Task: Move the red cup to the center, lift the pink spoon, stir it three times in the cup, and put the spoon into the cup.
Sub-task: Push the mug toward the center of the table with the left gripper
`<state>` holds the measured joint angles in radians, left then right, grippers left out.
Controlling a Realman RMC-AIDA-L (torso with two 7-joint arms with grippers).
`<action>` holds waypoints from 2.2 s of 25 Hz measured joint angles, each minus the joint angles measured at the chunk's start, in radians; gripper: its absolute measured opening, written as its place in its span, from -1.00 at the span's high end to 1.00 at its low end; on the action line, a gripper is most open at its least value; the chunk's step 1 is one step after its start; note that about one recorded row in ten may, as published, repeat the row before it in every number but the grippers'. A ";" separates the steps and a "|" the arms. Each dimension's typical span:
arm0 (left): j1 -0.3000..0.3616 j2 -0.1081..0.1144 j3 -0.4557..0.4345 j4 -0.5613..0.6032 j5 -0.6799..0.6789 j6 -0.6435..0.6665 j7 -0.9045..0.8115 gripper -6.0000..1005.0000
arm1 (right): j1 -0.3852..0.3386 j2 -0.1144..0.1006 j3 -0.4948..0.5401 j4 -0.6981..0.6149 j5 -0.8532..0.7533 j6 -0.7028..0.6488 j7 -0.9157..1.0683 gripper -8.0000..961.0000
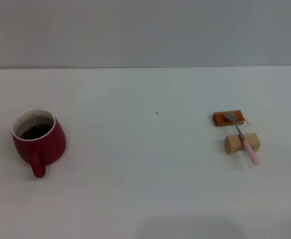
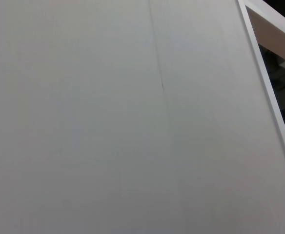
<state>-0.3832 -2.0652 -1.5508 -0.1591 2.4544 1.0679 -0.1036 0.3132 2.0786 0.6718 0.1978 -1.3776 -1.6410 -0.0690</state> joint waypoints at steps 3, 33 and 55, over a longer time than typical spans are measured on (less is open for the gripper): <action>0.000 0.000 0.000 0.005 0.000 -0.016 0.000 -0.45 | 0.000 -0.001 0.000 -0.002 0.000 0.000 0.000 -0.52; 0.034 0.006 0.240 0.025 0.118 -0.050 0.224 0.99 | 0.029 -0.006 0.003 -0.047 -0.004 -0.001 0.000 -0.52; -0.011 0.005 0.396 0.027 0.128 -0.089 0.303 0.99 | 0.044 -0.008 0.004 -0.062 -0.004 0.003 0.000 -0.51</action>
<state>-0.3946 -2.0601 -1.1553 -0.1323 2.5820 0.9784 0.1992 0.3571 2.0708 0.6756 0.1362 -1.3820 -1.6376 -0.0690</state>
